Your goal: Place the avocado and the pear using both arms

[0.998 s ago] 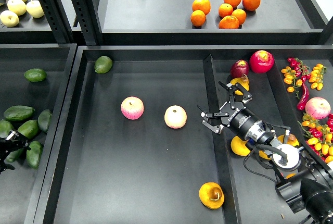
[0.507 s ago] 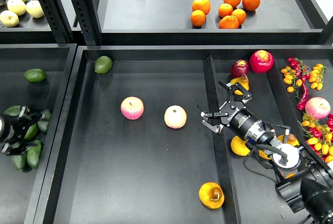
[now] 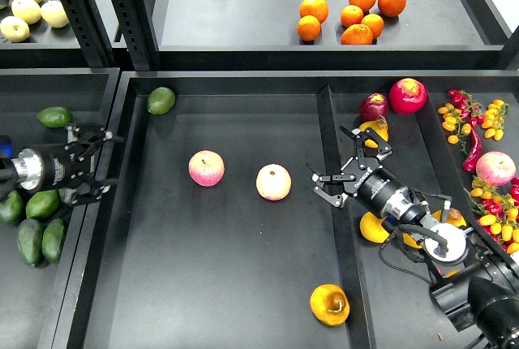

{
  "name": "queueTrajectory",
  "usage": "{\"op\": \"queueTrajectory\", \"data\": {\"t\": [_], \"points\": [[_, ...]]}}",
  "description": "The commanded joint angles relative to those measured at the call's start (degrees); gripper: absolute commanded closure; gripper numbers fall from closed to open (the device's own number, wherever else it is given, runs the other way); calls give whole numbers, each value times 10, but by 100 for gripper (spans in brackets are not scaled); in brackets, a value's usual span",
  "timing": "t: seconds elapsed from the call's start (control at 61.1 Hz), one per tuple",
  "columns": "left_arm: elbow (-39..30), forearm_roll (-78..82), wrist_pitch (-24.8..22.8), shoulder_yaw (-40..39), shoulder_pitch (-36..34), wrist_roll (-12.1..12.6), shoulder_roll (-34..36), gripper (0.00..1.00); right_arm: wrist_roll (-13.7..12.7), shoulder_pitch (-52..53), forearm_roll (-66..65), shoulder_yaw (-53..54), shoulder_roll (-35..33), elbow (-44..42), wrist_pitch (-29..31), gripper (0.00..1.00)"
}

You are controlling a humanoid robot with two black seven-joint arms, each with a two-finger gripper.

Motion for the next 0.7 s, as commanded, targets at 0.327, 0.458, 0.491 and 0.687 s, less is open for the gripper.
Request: {"op": "queueTrajectory", "data": {"t": [0.327,0.458,0.491,0.687], "points": [[-69,0,0,-150,92,0,-120,11,3,0,0,1,0,1,0,0],[-69,0,0,-166,104,0,-155,10,3,0,0,1,0,1,0,0],[-69,0,0,-170,107,0,-165,10,3,0,0,2,0,1,0,0],[-73,0,0,-210,127,-14,-242,7,-2,0,0,7,0,1,0,0]]}}
